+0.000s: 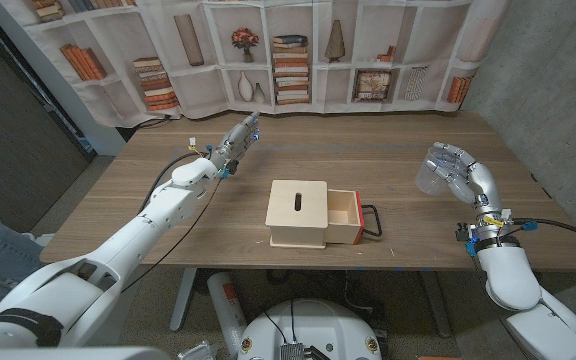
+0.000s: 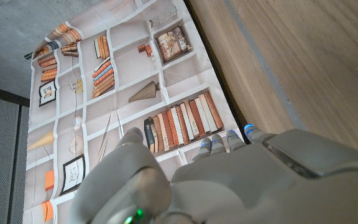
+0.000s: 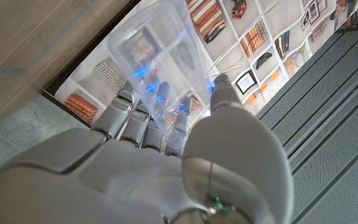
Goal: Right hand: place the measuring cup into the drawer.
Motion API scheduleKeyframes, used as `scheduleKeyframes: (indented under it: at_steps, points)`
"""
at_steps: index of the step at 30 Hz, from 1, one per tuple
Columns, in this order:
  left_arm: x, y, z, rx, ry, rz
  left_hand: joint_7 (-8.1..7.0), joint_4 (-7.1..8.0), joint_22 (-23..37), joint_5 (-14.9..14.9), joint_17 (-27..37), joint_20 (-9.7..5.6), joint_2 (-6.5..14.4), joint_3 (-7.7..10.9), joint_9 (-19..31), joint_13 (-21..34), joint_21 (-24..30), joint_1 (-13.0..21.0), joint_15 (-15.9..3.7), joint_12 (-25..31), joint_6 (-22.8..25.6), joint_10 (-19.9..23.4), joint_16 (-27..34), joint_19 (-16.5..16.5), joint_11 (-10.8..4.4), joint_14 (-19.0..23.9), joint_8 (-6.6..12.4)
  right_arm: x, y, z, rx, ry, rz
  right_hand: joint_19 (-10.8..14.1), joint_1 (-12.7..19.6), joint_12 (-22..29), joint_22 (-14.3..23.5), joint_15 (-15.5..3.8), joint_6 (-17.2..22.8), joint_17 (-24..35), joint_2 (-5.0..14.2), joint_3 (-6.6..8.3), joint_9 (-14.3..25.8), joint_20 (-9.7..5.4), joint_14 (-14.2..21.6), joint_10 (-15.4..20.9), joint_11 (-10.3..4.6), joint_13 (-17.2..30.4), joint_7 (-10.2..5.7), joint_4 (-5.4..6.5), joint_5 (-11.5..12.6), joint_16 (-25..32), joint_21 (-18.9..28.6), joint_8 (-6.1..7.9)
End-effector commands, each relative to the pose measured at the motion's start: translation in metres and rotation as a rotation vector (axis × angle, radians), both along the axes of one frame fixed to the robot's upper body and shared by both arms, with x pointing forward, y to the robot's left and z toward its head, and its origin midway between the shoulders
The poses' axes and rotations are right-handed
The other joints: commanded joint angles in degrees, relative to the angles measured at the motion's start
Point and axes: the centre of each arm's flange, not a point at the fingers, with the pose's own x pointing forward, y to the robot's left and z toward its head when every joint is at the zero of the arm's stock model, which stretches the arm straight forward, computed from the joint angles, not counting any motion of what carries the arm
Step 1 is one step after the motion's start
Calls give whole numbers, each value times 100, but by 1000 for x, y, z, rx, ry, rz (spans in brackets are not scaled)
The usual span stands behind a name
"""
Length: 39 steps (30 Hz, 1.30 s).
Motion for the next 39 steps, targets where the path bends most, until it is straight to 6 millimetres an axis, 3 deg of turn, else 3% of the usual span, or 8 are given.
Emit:
scheduleKeyframes:
  at_steps: [1, 39]
  points:
    - [-1, 1, 1, -4, -6, 1, 5, 0, 35, -19, 29, 29, 56, -30, 19, 13, -23, 26, 30, 20, 22, -29, -14, -292, -2, -225, 19, -3, 12, 6, -23, -25, 36, 74, 145, 30, 13, -655, 97, 22, 190, 78, 26, -250, 46, 351, -300, 13, 23, 61, -20, -16, 17, 33]
    - [-5, 6, -2, -11, -6, 10, 5, -8, 35, -24, 29, 22, 72, -61, 19, 13, -26, 46, 28, 20, 21, -34, -12, -299, -6, -230, 17, -3, 53, 21, -90, -67, 167, 79, 162, 57, -13, -650, 334, -20, 174, 127, 60, -340, 43, 535, -318, 21, 12, 74, -85, -108, 36, 91]
